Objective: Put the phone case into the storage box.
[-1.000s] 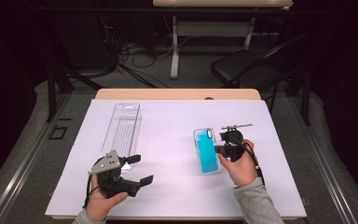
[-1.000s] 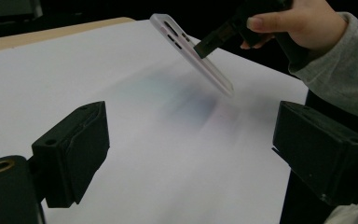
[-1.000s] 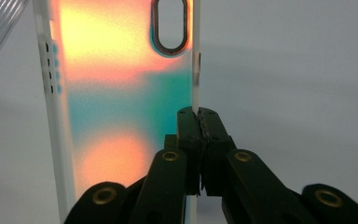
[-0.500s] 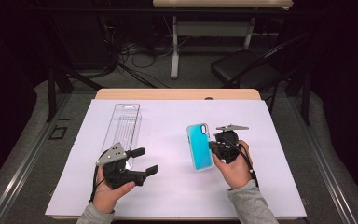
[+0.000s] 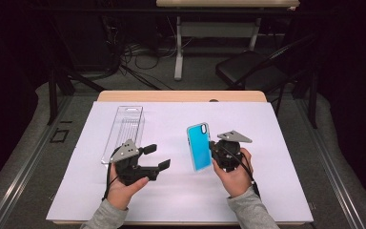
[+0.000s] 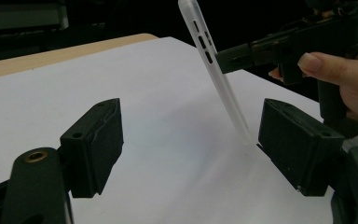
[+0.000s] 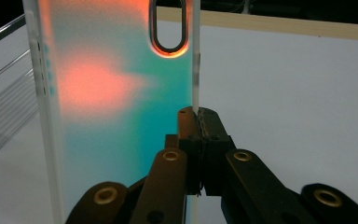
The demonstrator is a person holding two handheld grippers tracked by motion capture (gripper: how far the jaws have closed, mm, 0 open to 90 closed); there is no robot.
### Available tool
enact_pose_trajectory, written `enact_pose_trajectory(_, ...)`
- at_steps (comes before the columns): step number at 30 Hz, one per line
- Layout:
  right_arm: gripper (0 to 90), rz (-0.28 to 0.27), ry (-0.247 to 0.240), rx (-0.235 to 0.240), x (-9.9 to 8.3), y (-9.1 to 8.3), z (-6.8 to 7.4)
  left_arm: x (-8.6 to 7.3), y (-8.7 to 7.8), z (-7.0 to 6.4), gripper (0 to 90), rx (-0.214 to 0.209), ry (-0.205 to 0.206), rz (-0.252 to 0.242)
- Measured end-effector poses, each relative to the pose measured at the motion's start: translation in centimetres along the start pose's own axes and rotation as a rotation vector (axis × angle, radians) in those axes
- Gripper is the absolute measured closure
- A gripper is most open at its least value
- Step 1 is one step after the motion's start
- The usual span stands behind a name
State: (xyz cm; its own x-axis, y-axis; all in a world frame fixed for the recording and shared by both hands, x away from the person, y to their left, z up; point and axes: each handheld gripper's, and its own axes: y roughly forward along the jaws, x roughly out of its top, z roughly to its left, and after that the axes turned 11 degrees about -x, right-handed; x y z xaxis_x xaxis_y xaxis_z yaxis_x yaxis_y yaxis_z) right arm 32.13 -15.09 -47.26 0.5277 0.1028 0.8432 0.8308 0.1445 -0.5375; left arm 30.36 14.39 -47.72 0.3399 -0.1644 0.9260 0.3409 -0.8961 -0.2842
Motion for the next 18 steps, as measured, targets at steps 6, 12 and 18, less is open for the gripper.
enact_pose_trajectory(6, 89.2, -0.041, -0.007, -0.014, -0.1, -0.3, 0.7, 0.6, 1.0, 0.0, 24.4, -0.017, 0.0, -0.024)
enact_pose_trajectory(12, 89.2, -0.103, 0.002, -0.022, -0.3, -0.7, 1.0, 0.6, 1.6, -0.1, 28.8, -0.025, -0.017, -0.056)
enact_pose_trajectory(18, 89.3, -0.131, -0.014, -0.025, -1.0, -0.7, 1.5, -0.3, 2.2, -0.1, 32.8, -0.024, -0.023, -0.056)
